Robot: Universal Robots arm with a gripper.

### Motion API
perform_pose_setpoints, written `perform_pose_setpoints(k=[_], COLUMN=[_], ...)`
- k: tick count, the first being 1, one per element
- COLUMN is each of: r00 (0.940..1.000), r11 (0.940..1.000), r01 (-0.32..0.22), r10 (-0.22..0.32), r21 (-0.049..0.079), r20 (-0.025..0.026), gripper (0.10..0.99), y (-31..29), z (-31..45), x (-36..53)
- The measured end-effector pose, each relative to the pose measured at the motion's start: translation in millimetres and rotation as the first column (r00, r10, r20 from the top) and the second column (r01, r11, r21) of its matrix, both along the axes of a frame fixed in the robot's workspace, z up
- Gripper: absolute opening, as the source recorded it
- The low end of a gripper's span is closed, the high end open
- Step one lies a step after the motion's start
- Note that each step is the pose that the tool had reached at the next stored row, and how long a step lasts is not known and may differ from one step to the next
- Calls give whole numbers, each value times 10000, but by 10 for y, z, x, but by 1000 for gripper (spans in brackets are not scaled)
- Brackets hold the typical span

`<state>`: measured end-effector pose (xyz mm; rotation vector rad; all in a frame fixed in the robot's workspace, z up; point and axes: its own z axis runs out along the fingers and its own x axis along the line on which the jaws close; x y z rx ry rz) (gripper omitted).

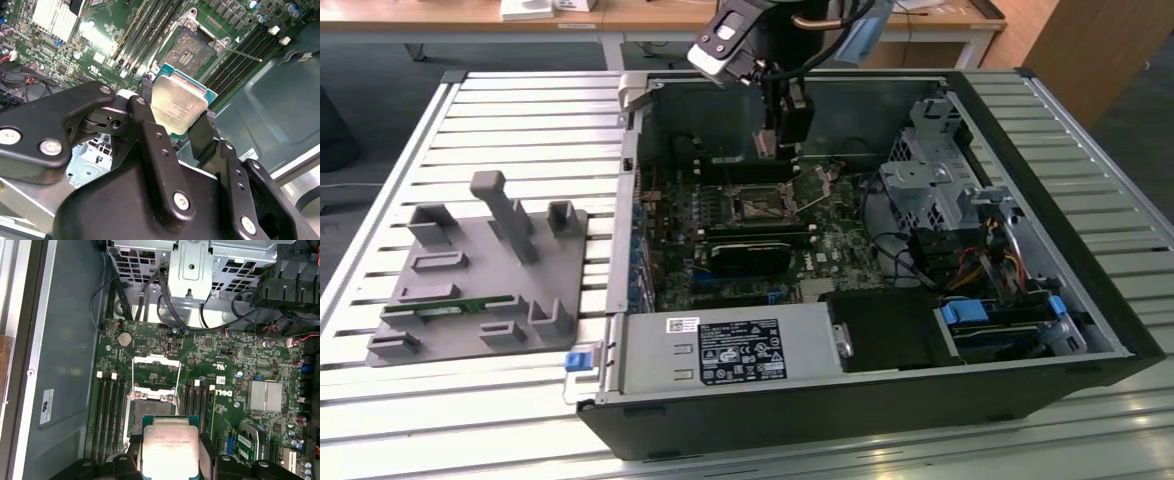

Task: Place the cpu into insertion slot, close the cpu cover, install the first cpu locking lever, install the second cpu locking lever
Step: 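Place the cpu into insertion slot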

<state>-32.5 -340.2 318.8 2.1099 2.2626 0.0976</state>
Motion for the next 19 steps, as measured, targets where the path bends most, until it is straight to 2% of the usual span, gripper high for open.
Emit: perform_pose_setpoints(k=[19], r00=[10000], r11=[10000], r01=[0], r10=[0], r21=[-1], r20=[-3], gripper=[537], y=[0], z=[-100], x=[0])
